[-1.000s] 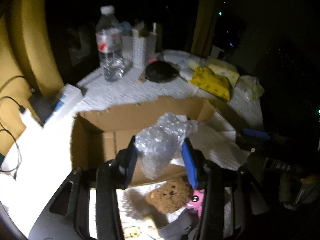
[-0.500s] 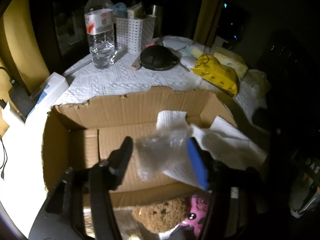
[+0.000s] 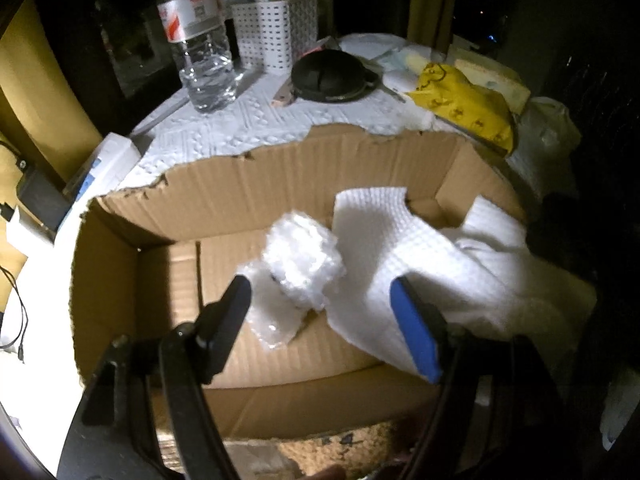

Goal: Organize soft objects
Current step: 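Lower the bubble wrap into the box and open the left gripper, then grasp the pink plush toy with the right gripper while the left gripper grasps the gray sock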

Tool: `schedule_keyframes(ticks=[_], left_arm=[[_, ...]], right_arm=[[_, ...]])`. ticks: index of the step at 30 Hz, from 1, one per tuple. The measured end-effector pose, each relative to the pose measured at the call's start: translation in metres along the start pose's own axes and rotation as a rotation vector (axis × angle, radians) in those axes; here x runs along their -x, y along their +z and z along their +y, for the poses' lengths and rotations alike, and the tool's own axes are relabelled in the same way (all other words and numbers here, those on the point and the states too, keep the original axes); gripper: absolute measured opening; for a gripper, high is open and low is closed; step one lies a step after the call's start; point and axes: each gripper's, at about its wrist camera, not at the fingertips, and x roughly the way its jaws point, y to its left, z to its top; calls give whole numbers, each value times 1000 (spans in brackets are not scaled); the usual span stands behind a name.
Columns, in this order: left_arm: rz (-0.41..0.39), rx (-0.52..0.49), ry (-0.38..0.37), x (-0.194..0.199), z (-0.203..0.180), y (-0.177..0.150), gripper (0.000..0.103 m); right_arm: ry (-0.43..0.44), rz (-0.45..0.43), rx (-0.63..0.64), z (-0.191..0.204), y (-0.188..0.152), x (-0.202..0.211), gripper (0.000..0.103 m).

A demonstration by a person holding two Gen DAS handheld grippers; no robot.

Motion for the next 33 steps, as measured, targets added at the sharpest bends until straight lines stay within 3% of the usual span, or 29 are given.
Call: schedule_keyframes(ticks=[9, 18, 33], left_arm=[[-78, 38, -26, 44, 15, -5, 73], [-150, 64, -35, 91, 25, -32, 73], [-173, 118, -45, 128, 39, -93, 73]], right_arm=[[7, -16, -35, 4, -7, 23, 43], [13, -50, -28, 23, -23, 59, 47], [25, -44, -3, 61, -60, 78, 50]])
